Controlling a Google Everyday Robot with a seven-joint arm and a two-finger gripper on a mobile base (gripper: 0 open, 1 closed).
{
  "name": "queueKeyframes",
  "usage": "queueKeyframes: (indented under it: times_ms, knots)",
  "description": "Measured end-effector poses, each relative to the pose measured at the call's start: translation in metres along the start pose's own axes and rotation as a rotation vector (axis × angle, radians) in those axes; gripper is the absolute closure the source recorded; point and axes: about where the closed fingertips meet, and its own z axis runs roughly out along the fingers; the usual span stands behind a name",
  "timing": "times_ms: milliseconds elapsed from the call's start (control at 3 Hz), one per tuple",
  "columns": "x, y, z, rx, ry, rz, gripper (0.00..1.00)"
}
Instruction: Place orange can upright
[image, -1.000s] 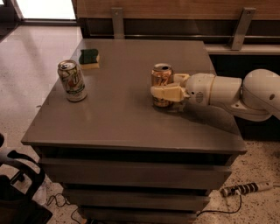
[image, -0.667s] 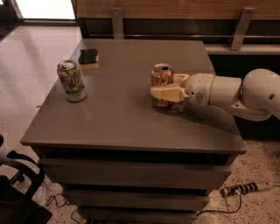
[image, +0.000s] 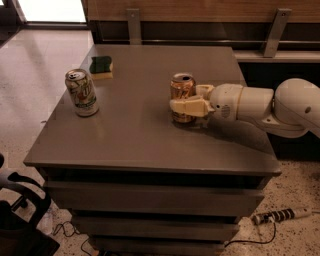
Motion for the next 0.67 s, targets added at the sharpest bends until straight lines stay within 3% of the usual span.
queueKeyframes:
  times_ms: [667]
  knots:
    - [-0.0007,0.0022,0.0030,-0.006,0.000,-0.001,0.13]
